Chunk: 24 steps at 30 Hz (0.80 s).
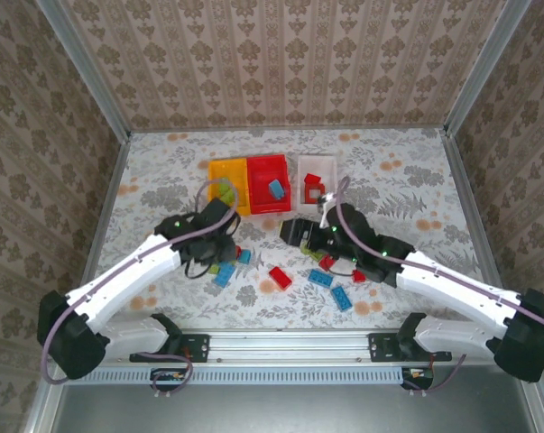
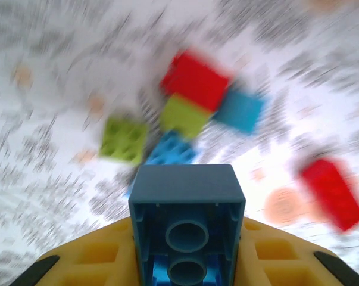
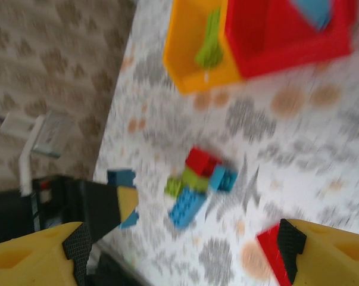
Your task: Sort the legos into containers by color
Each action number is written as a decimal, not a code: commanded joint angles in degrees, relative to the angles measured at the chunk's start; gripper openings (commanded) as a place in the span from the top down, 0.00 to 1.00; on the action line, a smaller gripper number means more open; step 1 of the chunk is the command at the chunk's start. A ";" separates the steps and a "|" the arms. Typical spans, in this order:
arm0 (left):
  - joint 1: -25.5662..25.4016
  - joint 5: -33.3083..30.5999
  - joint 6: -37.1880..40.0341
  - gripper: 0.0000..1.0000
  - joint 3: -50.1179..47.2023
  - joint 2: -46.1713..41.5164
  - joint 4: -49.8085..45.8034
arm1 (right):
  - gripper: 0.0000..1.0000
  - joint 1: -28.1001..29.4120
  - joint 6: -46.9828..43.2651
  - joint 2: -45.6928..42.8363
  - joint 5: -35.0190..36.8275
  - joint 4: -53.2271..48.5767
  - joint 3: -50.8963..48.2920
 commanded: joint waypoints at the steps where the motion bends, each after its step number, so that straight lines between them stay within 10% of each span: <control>1: 0.92 0.54 4.83 0.73 9.19 8.61 1.90 | 0.16 -4.10 -4.67 -0.19 2.85 0.96 2.41; 13: 6.18 0.29 11.54 0.73 50.51 47.01 -0.91 | 0.16 -11.53 -4.69 1.36 2.62 0.59 5.76; 24: 8.09 1.96 10.99 0.49 59.63 58.47 -3.43 | 0.15 -12.25 -4.95 1.15 1.21 -2.25 3.64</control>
